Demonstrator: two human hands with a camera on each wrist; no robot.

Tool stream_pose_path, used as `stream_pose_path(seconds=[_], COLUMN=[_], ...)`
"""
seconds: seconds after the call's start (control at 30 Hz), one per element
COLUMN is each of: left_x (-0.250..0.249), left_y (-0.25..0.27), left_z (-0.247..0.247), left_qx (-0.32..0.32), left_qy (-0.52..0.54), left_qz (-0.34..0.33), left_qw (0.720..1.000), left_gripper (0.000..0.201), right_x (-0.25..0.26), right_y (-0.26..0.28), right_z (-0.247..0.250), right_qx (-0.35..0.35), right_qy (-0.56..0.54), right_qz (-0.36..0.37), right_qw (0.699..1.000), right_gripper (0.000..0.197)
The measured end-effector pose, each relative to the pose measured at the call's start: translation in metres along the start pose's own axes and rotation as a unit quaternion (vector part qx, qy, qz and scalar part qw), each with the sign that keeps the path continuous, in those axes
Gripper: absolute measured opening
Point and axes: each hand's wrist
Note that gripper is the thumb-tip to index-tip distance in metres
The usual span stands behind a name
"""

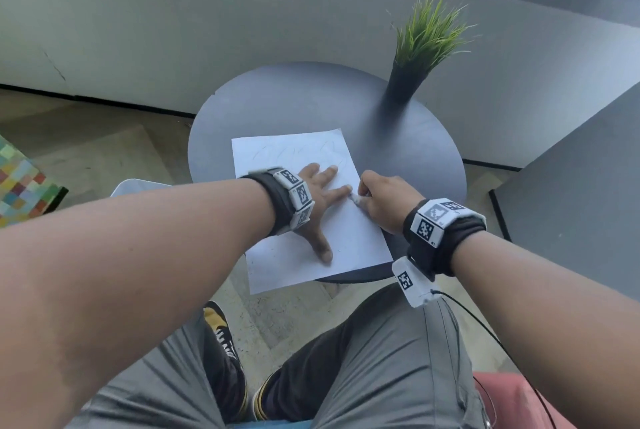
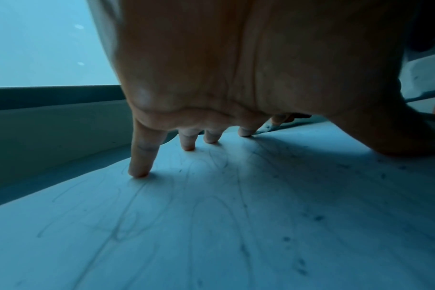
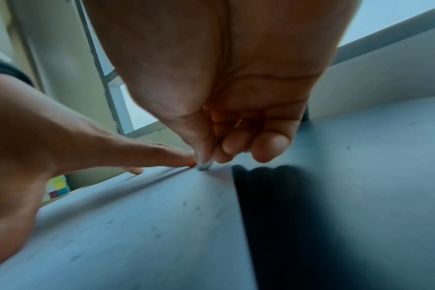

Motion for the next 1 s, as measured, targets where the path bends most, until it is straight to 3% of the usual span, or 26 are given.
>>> stream_pose_path(seconds=[0.1, 0.17, 0.3, 0.37, 0.47, 0.6, 0.7, 0.8, 0.83, 0.93, 1.0], left_x=[-0.002, -0.002, -0.001, -0.001, 0.0, 0.0, 0.001, 0.001, 0.001, 0.001, 0.001], left_y=[0.001, 0.001, -0.003, -0.003, -0.002, -0.006, -0.006, -0.008, -0.008, -0.008, -0.007], left_z=[0.0, 0.001, -0.001, -0.002, -0.003, -0.006, -0.007, -0.008, -0.008, -0.008, -0.007], left_qx=[0.003, 0.004, 0.006, 0.01, 0.01, 0.004, 0.006, 0.004, 0.005, 0.005, 0.005], left_qy=[0.0, -0.002, -0.002, 0.002, 0.008, 0.002, 0.0, 0.001, 0.001, 0.005, 0.001], left_qz=[-0.004, -0.004, -0.002, -0.003, -0.006, -0.005, -0.005, -0.008, -0.008, -0.008, -0.006], left_qw=[1.0, 1.0, 1.0, 1.0, 1.0, 1.0, 1.0, 1.0, 1.0, 1.0, 1.0], left_gripper=[0.14, 0.14, 0.141, 0.141, 0.14, 0.143, 0.144, 0.145, 0.145, 0.144, 0.144], right_x=[0.011, 0.012, 0.001, 0.007, 0.015, -0.009, -0.002, 0.011, 0.007, -0.008, 0.0], right_y=[0.017, 0.018, -0.001, 0.006, 0.021, -0.004, 0.007, 0.027, 0.023, 0.005, 0.013], right_z=[-0.008, -0.008, 0.002, -0.006, -0.014, 0.004, -0.003, -0.008, -0.003, 0.01, 0.003], right_qx=[0.058, 0.084, -0.004, -0.001, 0.07, -0.005, -0.008, 0.1, 0.101, 0.009, 0.02], right_qy=[0.045, 0.064, 0.024, 0.044, 0.052, 0.016, 0.037, 0.055, 0.058, 0.042, 0.069], right_qz=[0.119, 0.153, 0.039, 0.075, 0.158, 0.021, 0.07, 0.159, 0.149, 0.046, 0.071], right_qw=[0.99, 0.983, 0.999, 0.996, 0.984, 1.0, 0.997, 0.981, 0.982, 0.998, 0.995], right_gripper=[0.025, 0.026, 0.024, 0.023, 0.022, 0.024, 0.024, 0.026, 0.026, 0.025, 0.02])
Point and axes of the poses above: each hand's wrist, its own y-axis away from the middle knuckle, its own z-axis out of the back of the hand, x = y × z, and after that the axes turned 10 degrees about -y, right-handed
